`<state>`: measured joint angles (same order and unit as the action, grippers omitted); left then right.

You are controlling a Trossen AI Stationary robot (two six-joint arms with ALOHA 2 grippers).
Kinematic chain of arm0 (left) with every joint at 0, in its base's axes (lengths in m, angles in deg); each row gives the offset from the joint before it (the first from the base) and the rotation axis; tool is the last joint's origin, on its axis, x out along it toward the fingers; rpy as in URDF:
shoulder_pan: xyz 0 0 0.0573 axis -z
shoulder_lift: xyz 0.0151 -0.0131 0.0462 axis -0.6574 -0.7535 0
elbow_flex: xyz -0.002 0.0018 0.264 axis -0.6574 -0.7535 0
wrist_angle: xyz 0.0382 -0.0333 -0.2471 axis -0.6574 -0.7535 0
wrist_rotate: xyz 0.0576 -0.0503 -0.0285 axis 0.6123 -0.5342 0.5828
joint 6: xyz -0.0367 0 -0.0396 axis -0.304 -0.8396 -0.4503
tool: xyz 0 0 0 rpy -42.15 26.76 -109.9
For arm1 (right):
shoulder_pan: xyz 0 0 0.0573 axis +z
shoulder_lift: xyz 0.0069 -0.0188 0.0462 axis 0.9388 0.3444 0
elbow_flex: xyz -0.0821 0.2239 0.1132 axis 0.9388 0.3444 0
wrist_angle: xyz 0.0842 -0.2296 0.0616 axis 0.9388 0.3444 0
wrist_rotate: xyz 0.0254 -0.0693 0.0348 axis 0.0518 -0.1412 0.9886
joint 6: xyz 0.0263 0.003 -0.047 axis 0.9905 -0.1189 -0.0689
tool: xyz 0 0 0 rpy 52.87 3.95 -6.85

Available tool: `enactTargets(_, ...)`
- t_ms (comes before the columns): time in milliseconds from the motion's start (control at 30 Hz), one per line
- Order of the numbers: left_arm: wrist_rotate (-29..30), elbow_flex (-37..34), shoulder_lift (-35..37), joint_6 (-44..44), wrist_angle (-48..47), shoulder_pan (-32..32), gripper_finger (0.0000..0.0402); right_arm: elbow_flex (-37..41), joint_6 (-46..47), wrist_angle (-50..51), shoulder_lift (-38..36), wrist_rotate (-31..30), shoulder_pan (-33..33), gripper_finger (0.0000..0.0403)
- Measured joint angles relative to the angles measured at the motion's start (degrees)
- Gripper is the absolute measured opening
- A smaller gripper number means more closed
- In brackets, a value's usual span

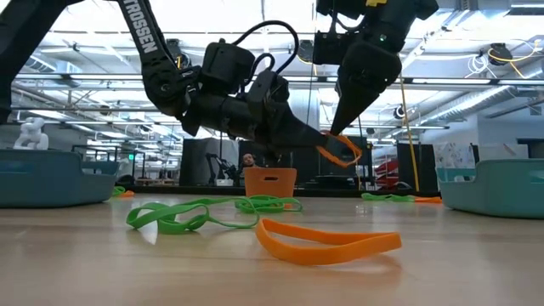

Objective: Sort rubber bands into baskets
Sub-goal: Put the orange rubber band into the orange bin

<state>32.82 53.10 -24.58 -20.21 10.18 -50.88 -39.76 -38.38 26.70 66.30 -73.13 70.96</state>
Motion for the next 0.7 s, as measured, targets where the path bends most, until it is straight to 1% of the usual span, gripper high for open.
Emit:
enactTargets(100,0.05,-0.01,0.00,0.02,-0.43,0.00,0.0009,0.00,-0.73,-0.01,0.00,-0.02,0.00,0.0022)
enactTargets(200,0.05,-0.02,0.10,0.08,-0.58,-0.13,0.0005,0.00,-1.84,0.59,0.00,-0.69,0.00,0.0048)
enactTargets(333,0.00,-0.07,2.67,1.66,-4.45,-1.40,0.0005,0.02,-5.12,6.47,-0.66,-6.30,-0.06,0.0084)
enactTargets(400,0.68,-0.07,5.13,3.38,-7.87,-2.69,0.0004,0.26,-5.62,8.46,-1.84,-7.36,-0.60,0.0099)
enactTargets(500,5.35,-0.09,9.65,6.25,-13.71,-4.91,0.0004,1.55,-5.50,8.70,-4.99,-7.25,-2.37,0.0112)
enactTargets(600,13.59,0.02,13.75,9.41,-18.16,-7.12,0.0003,4.76,-6.07,7.52,-10.20,-7.32,-5.16,0.0116)
enactTargets(667,17.78,-0.02,15.35,10.54,-20.88,-8.80,0.0003,8.22,-6.63,4.30,-14.50,-7.30,-7.54,0.0116)
enactTargets(700,18.84,0.01,15.39,10.97,-20.86,-9.74,0.0003,10.25,-6.91,2.02,-16.59,-7.30,-8.88,0.0116)
